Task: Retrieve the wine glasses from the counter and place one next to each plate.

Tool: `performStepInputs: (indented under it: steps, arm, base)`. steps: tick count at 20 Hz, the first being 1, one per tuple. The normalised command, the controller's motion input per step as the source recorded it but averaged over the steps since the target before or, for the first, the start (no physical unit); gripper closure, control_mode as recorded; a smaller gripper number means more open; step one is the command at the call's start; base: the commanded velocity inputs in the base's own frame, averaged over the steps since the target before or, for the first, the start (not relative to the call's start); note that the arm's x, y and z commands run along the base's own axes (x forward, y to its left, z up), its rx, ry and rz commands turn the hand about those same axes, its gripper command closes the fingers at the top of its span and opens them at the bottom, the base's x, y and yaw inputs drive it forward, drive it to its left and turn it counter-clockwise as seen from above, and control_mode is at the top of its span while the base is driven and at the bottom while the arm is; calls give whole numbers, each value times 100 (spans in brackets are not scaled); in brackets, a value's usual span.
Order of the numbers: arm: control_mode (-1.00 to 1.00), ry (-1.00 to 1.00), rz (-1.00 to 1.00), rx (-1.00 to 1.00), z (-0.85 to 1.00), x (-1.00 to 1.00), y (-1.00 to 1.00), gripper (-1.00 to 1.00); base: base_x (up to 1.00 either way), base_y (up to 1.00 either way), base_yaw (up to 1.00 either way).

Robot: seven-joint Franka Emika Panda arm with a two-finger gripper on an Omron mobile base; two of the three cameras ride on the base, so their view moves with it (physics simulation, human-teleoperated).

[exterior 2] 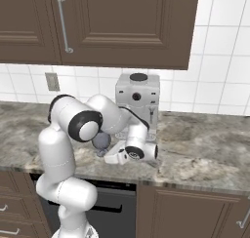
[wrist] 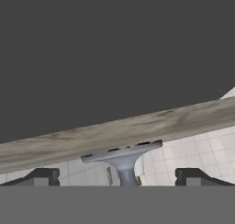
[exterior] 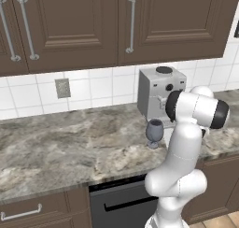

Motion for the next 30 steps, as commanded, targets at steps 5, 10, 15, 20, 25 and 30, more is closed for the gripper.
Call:
performStepInputs:
  steps: [5,10,15,20,25,30]
  arm:
    - [-100,2,0,0,-3,0,20,-100]
    - [-100,1,0,0,-4,0,34,-100]
    - [-100,1,0,0,-6,0,30,-100]
    - [-100,2,0,0,-7,0,27,-100]
    - [-100,1,0,0,-8,2,37,100]
    - [-100,-4,0,5,24,-11,5,100]
  base:
    - [0,0,0]
    - [0,0,0]
    - [0,0,0]
    - [0,0,0]
    - [0,0,0]
    - [0,0,0]
